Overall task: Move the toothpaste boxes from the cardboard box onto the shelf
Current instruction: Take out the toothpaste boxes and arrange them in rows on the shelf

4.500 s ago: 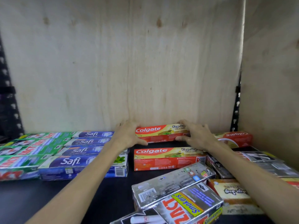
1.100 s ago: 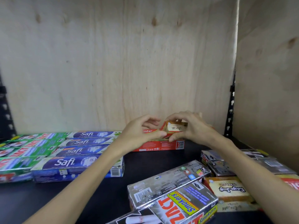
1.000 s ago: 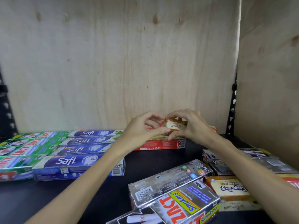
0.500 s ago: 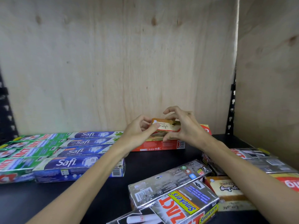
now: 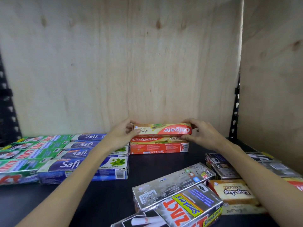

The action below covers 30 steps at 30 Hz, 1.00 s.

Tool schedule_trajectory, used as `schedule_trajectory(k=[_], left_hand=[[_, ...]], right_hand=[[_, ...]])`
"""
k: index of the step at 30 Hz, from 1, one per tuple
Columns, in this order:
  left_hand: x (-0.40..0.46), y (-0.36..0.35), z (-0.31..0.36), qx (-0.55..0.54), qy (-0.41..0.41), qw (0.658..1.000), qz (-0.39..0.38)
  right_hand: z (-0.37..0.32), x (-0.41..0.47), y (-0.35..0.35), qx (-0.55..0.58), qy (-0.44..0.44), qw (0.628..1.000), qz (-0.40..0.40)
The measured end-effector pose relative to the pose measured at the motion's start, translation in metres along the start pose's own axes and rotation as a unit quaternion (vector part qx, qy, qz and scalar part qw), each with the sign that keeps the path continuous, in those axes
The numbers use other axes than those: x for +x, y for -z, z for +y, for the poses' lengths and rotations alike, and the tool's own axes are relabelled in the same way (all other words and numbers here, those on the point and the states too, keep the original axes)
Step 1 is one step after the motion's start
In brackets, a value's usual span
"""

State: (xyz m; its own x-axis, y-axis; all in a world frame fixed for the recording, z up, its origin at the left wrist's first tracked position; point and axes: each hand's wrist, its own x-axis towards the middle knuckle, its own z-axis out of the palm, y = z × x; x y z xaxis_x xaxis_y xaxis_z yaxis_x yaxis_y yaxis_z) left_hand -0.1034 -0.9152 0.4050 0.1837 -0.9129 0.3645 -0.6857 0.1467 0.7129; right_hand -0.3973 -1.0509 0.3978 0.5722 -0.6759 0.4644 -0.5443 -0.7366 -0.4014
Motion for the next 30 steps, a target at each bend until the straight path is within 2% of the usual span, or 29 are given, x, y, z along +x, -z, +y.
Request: schedule_trajectory(k=[6, 13, 18, 24, 30], left_hand=[[0.001, -0.001, -0.001, 0.088, -0.056, 0.995, 0.0], [0.002, -0.004, 0.001, 0.098, -0.047, 0.992, 0.065], [0.006, -0.006, -0.009, 0.199, -0.039, 0.975, 0.092], [0.01, -0.009, -0.013, 0.283, 0.007, 0.952, 0.119], [0.008, -0.014, -0.01, 0.284, 0.02, 0.944, 0.164]], right_hand=[[0.003, -0.001, 0.003, 0.027, -0.013, 0.999, 0.012], [0.0, -0.003, 0.005, 0.074, -0.027, 0.996, 0.038], [-0.006, -0.009, 0.005, 0.09, -0.03, 0.995, 0.021], [-0.007, -0.011, 0.008, 0.097, -0.047, 0.993, -0.039], [0.0, -0.01, 0.007, 0.13, -0.043, 0.99, -0.026]])
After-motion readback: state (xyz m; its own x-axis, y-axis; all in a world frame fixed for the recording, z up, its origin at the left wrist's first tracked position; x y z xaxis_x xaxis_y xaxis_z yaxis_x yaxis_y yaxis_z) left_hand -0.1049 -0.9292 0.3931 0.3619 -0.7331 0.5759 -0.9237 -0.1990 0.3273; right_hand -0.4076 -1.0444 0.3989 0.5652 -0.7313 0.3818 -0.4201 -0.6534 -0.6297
